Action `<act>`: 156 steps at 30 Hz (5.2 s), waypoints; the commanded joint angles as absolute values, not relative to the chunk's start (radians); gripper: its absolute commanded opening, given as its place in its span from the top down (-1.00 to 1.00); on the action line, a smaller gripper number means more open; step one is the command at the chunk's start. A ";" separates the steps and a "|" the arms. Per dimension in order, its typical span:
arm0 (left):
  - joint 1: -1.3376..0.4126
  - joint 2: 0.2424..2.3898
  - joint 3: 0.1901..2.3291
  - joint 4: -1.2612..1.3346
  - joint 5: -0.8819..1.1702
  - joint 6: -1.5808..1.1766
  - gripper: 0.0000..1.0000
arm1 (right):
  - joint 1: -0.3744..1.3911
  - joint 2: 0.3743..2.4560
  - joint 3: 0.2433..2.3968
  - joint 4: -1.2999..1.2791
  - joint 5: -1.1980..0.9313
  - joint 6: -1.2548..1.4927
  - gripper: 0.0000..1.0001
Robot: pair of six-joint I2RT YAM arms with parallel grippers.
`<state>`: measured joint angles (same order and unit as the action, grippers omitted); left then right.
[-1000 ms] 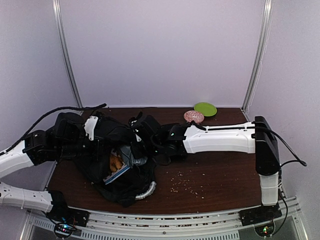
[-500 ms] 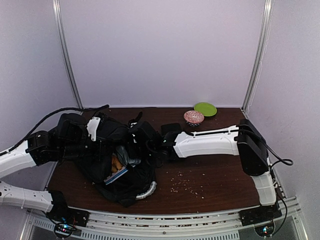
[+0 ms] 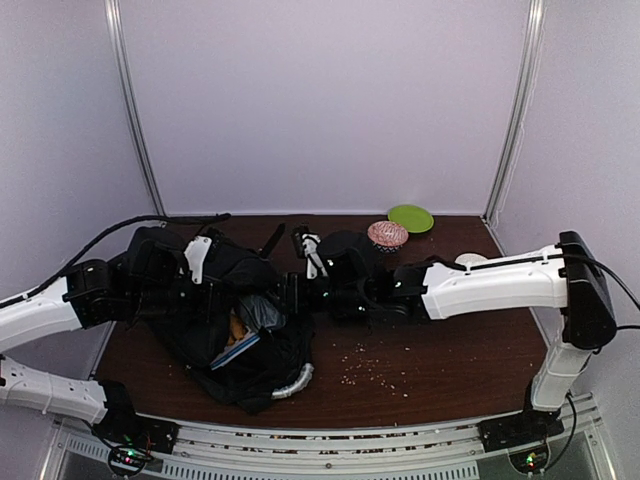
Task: Pack the student bag
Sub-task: Place the personal item in the student bag, then pick up the personal item from the center of the board.
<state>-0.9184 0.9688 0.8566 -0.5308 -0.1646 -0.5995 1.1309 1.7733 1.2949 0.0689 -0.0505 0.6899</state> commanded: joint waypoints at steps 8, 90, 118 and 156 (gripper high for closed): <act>-0.925 0.966 0.920 -0.431 -0.167 -0.603 1.00 | 1.149 1.951 1.244 0.237 -0.008 0.977 -0.03; -0.927 1.187 0.810 -0.436 -0.334 -0.687 1.00 | 0.670 1.902 0.896 0.340 -0.114 0.926 0.13; -0.927 1.606 1.106 -0.361 -0.232 -0.656 0.46 | 0.761 1.245 0.628 0.138 -0.055 0.842 1.00; -0.927 1.134 0.758 0.374 0.121 -1.023 -0.96 | 0.989 0.834 0.693 0.346 -0.239 0.778 1.00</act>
<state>-0.9329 1.1461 0.7742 0.2653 0.0765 -1.0023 0.9821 0.8471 0.6369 0.1616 -0.2073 0.7734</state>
